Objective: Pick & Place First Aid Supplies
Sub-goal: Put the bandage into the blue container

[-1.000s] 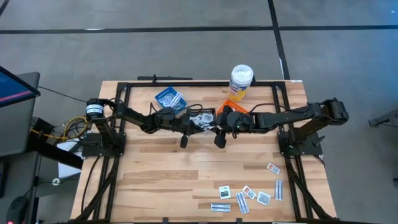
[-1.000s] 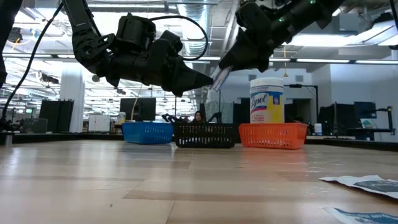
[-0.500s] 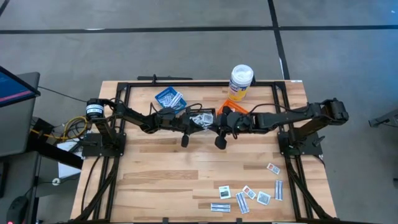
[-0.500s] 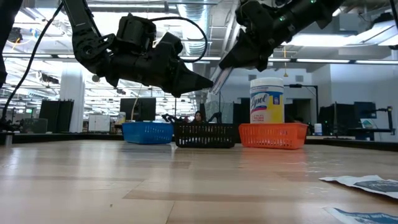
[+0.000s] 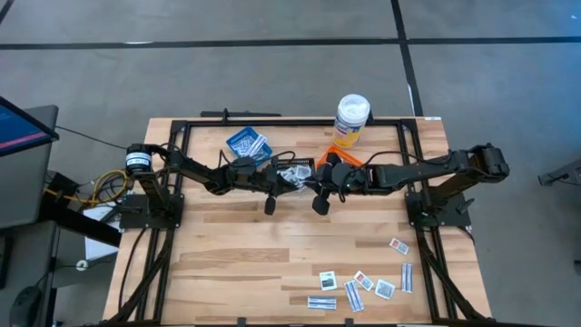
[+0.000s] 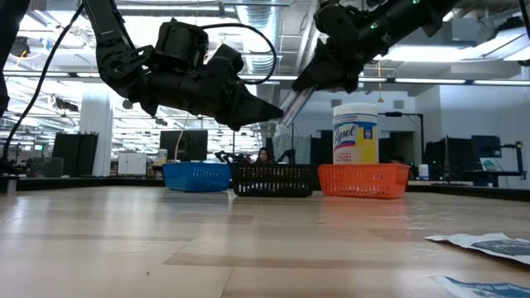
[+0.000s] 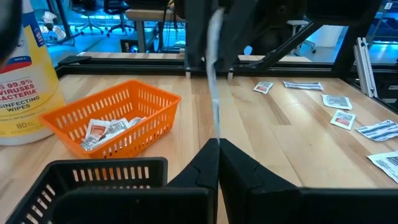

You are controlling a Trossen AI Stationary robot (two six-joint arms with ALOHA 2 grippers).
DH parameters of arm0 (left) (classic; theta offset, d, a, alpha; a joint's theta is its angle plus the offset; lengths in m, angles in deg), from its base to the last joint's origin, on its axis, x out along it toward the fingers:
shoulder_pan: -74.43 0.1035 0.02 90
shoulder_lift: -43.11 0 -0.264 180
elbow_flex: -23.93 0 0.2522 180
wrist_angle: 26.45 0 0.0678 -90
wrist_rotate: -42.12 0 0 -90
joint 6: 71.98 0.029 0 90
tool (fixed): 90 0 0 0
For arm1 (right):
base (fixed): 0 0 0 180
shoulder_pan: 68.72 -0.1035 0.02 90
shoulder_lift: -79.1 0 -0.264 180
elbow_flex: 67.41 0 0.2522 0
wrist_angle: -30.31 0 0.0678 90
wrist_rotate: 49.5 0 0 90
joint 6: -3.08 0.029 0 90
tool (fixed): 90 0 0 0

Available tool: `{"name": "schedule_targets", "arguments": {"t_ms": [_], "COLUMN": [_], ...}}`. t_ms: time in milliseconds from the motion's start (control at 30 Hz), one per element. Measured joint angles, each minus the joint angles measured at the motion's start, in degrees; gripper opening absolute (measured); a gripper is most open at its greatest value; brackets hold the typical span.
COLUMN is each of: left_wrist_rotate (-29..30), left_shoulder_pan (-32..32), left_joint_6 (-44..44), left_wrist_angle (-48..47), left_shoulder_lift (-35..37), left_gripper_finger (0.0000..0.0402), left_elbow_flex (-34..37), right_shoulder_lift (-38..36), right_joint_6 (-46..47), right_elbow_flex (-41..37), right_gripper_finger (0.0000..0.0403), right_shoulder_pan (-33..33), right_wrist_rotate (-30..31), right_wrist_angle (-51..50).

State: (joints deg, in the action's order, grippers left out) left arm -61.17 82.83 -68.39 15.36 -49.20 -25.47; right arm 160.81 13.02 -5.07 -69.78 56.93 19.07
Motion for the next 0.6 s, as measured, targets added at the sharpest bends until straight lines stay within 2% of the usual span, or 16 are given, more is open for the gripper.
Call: {"name": "schedule_targets", "arguments": {"t_ms": [133,200,600], "left_wrist_rotate": [0.5,1.3,2.6], "left_shoulder_pan": [0.0,0.0,4.7], "left_joint_6": [0.0,-0.1,-7.5], "left_wrist_angle": [-0.1,-0.3,-4.0], "left_shoulder_lift": [0.0,0.0,0.0], "left_gripper_finger": [0.0007,0.0007,0.0007], "left_elbow_flex": [0.0,0.0,0.0], "right_shoulder_lift": [0.0,0.0,0.0], "right_joint_6": [-1.9,-4.2,0.5], "right_elbow_flex": [0.0,0.0,0.0], "right_gripper_finger": [0.0013,0.0007,0.0066], "right_shoulder_pan": [0.0,-0.1,-0.5], "right_wrist_rotate": [0.0,0.0,1.5], "right_wrist_angle": [-0.5,-0.9,-8.0]}}
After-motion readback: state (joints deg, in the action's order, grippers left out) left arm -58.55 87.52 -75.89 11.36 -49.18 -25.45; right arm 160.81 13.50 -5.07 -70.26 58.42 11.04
